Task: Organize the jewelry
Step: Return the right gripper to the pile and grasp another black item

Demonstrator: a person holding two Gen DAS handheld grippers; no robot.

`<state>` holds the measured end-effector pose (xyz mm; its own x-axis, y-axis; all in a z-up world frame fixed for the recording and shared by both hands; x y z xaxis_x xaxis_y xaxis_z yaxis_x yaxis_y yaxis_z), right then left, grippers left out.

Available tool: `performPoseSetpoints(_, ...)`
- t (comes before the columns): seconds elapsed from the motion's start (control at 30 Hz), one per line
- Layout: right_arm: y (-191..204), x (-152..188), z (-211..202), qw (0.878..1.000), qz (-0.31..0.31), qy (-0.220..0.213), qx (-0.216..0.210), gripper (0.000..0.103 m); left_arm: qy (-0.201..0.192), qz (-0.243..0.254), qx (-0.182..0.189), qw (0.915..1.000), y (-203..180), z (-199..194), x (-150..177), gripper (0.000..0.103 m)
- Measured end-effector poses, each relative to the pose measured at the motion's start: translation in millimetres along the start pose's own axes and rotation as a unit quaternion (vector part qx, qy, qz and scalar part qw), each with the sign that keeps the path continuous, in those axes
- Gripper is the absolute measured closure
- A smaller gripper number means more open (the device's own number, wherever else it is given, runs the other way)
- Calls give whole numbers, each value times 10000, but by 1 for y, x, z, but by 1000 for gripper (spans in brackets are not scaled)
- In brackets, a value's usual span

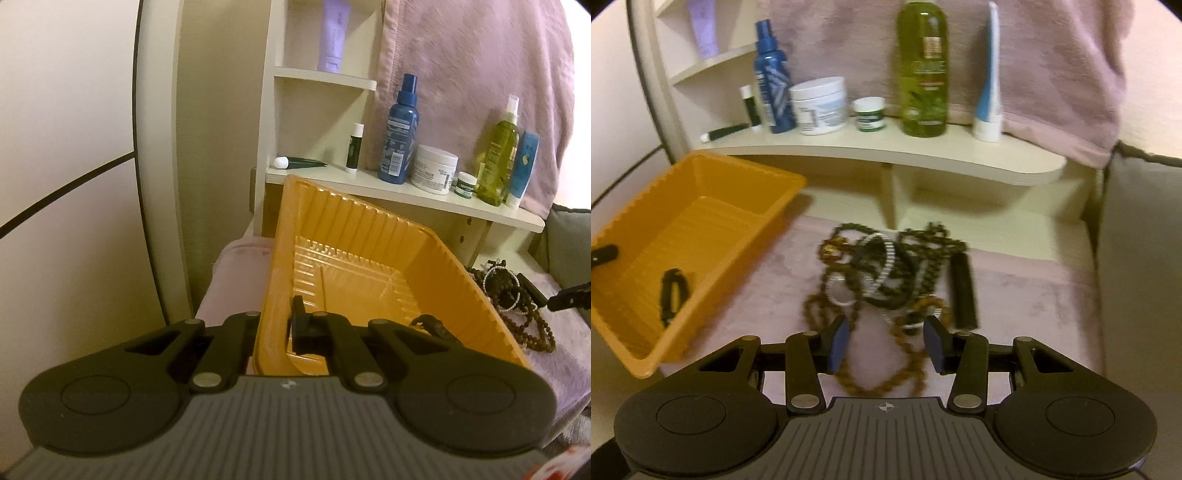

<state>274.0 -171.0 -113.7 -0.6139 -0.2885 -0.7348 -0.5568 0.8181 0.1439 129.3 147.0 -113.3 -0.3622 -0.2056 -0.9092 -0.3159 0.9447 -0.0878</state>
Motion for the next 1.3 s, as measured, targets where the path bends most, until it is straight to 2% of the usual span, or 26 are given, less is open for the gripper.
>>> performPoseSetpoints(0.1,-12,-2,-1,9997,-14,-229,-44,58,9,-7,-9,10000,1,0,1,99)
performPoseSetpoints(0.13,-20,-2,-1,9997,17,-252,58,58,10,-12,-14,10000,1,0,1,99)
performPoseSetpoints(0.2,-34,-2,4,9993,147,-205,260,58,12,-23,-22,10000,1,0,0,99)
performPoseSetpoints(0.27,-44,-1,10,9992,293,-136,215,58,16,-18,-34,10000,1,0,1,99)
performPoseSetpoints(0.4,-53,0,27,9996,117,55,252,58,30,-10,-33,10000,1,0,0,99)
performPoseSetpoints(0.6,-63,-5,53,9998,25,165,133,76,49,0,-63,10000,2,0,0,99)
performPoseSetpoints(0.77,-64,-4,72,9992,-76,392,17,79,68,13,-80,9999,1,0,0,99)
performPoseSetpoints(0.87,-64,-5,74,9991,-218,364,-1,83,76,24,-78,9999,0,0,0,99)
performPoseSetpoints(1.07,-72,-12,66,9996,-105,256,-87,84,76,122,-54,9999,-1,0,-1,99)
performPoseSetpoints(1.2,-62,-32,50,9994,-5,-49,-351,84,44,142,-31,9999,-1,-1,-2,99)
performPoseSetpoints(1.3,-36,-52,43,9963,-89,-206,-834,84,41,173,-17,9998,-1,-1,-2,99)
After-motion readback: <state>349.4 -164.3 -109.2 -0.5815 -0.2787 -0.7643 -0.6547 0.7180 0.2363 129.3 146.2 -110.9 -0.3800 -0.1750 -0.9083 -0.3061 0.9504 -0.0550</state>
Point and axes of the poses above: each gripper's, at about its wrist camera, not at the fingertips, and z roughly the way its jaws point, y to its left, x to its underside, the point moved 10 cm from there along z, roughly the way its jaws point, and after that the axes turned 6 degrees about -y, right-handed, at the moved point
